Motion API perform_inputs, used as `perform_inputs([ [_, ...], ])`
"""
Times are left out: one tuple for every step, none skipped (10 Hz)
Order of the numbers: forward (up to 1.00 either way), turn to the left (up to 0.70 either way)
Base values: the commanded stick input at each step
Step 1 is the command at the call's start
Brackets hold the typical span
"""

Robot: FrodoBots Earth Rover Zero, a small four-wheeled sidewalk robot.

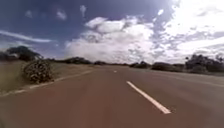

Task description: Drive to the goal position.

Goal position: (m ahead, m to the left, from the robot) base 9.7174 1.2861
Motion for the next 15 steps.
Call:
perform_inputs([
  [1.0, 0.0],
  [1.0, 0.0],
  [1.0, 0.0],
  [1.0, 0.0],
  [1.0, 0.0],
  [1.0, 0.0],
  [1.0, 0.0],
  [1.0, 0.0],
  [1.0, 0.0],
  [1.0, 0.0],
  [1.0, 0.0],
  [1.0, 0.0],
  [1.0, 0.0],
  [1.0, 0.0],
  [1.0, 0.0],
])
